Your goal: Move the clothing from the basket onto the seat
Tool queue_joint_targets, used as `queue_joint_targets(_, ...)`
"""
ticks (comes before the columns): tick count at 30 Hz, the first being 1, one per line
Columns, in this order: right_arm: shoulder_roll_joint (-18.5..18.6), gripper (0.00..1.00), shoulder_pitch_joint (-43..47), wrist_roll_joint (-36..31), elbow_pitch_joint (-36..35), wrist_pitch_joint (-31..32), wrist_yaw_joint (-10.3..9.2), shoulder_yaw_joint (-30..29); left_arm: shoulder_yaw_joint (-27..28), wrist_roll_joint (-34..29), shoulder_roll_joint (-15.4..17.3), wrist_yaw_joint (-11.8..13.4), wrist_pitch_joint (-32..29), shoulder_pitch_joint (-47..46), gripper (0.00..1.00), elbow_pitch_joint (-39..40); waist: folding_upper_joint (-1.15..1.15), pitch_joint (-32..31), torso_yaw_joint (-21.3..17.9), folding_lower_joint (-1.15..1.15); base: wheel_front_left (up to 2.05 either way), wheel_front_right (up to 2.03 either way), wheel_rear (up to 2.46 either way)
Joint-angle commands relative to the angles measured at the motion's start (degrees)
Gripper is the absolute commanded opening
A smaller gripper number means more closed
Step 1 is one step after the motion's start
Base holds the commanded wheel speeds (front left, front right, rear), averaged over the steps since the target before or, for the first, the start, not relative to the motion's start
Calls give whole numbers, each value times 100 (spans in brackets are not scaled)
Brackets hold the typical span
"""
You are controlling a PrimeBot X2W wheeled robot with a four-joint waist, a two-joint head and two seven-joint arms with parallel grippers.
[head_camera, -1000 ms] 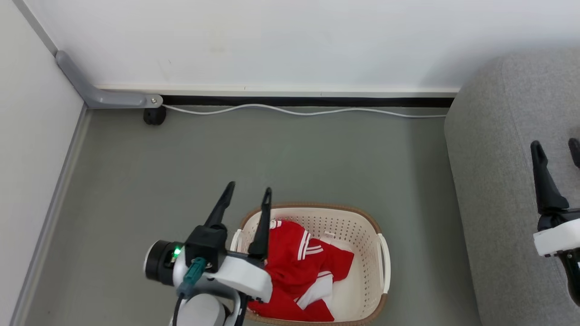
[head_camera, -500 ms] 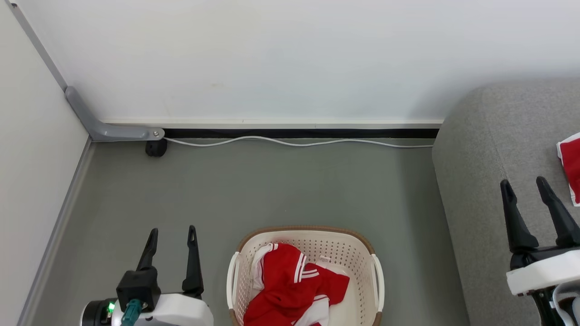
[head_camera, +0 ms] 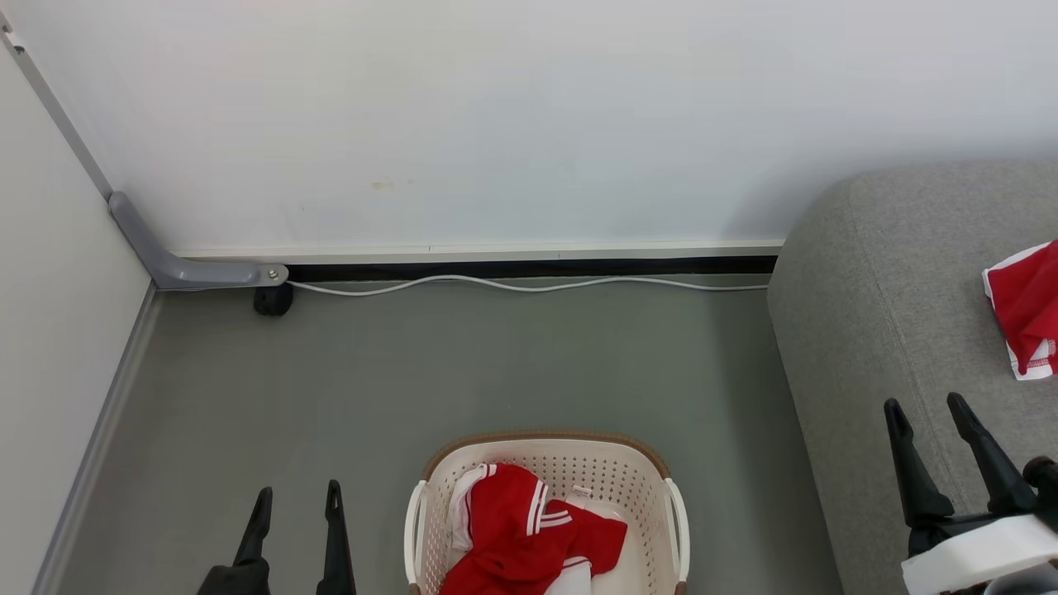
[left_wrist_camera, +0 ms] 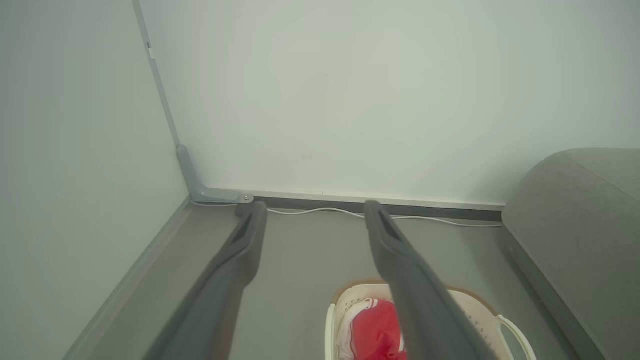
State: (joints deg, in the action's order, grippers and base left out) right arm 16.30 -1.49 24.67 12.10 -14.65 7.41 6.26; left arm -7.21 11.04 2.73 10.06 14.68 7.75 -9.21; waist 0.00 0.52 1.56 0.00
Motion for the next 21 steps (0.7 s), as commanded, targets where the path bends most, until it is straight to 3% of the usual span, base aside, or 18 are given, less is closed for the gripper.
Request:
queue_joint_targets(1, 130, 100, -36, -47, -56, -35, 8, 123, 147, 52, 16, -3, 32, -113, 100, 175, 0, 1, -2, 0, 0, 0, 0)
queue_joint_targets(21, 92, 100, -179, -31, 236, -35, 8, 231, -115, 203, 15, 100, 32, -82, 100, 189, 0, 55, -70, 0, 0, 0, 0)
